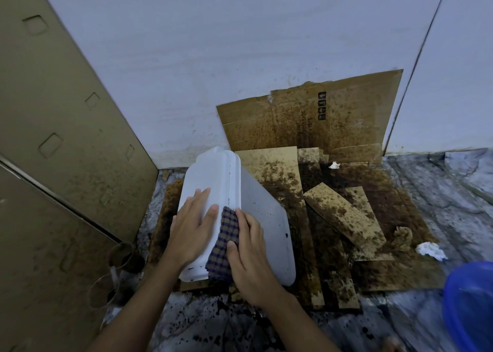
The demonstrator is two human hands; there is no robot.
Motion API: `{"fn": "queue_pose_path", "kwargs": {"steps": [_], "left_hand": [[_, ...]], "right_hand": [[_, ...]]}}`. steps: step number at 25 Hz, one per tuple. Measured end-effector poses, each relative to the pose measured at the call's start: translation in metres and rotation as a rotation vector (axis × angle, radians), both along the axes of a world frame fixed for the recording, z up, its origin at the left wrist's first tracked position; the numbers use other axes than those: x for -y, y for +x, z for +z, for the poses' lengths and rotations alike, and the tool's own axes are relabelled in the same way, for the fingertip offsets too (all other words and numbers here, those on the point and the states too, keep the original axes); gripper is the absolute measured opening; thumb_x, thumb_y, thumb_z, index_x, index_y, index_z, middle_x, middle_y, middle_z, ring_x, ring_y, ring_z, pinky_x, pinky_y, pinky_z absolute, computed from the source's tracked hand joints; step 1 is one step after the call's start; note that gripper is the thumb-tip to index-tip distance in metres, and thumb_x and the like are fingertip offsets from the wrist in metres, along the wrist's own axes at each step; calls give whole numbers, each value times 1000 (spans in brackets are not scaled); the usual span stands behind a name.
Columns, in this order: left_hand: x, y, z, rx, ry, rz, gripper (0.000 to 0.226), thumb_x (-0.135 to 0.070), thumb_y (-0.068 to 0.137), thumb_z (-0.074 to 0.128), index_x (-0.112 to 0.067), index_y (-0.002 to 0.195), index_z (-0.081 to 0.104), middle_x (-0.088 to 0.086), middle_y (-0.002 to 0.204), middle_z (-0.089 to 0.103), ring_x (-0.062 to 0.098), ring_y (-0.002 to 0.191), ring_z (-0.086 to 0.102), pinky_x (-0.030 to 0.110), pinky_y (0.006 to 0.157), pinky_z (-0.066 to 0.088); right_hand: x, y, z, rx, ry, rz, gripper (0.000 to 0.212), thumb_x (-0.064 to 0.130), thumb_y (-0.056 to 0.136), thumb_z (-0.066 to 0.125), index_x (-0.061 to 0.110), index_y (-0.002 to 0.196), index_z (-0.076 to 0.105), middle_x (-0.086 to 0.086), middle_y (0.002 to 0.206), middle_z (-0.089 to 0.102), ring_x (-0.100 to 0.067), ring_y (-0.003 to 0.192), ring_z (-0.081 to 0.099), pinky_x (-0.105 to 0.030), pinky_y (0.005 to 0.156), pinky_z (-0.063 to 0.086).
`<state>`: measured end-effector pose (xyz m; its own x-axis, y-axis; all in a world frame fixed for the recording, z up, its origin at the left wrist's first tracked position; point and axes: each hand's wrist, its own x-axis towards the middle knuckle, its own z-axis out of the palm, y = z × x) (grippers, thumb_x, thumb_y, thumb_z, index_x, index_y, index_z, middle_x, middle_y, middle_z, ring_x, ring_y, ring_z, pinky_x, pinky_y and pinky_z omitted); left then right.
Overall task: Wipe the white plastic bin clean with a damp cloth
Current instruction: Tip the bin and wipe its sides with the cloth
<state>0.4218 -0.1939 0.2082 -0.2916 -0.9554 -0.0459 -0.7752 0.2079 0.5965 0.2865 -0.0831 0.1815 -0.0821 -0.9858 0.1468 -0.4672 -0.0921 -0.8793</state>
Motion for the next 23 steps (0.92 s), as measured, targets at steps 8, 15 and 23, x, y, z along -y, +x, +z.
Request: {"fn": "queue_pose_path", "kwargs": {"steps": [8, 15, 23], "left_hand": [[10, -17, 13, 17, 105, 88, 76, -90, 82, 20, -62, 151, 5, 1, 165, 4, 32, 149, 23, 63, 119, 20], [4, -12, -2, 86, 23, 65, 60, -90, 77, 14, -81, 128, -18, -17, 169, -6, 19, 157, -5, 69, 119, 4], [-10, -7, 1, 26, -49, -1, 64, -90, 79, 23, -80, 136, -4, -22, 167, -4, 18, 157, -4, 68, 120, 6]], "right_hand": [[4, 2, -11, 137, 107, 102, 57, 37, 111, 17, 36, 157, -15, 27, 162, -22, 10, 147, -19, -37, 126, -5], [12, -3, -20, 113, 110, 124, 57, 40, 109, 12, 31, 158, -16, 23, 163, -23, 7, 148, -23, -37, 123, -16], [21, -20, -61, -153, 160, -25, 55, 49, 107, 13, 46, 156, -11, 21, 165, -15, 0, 149, -12, -39, 121, -5]]}}
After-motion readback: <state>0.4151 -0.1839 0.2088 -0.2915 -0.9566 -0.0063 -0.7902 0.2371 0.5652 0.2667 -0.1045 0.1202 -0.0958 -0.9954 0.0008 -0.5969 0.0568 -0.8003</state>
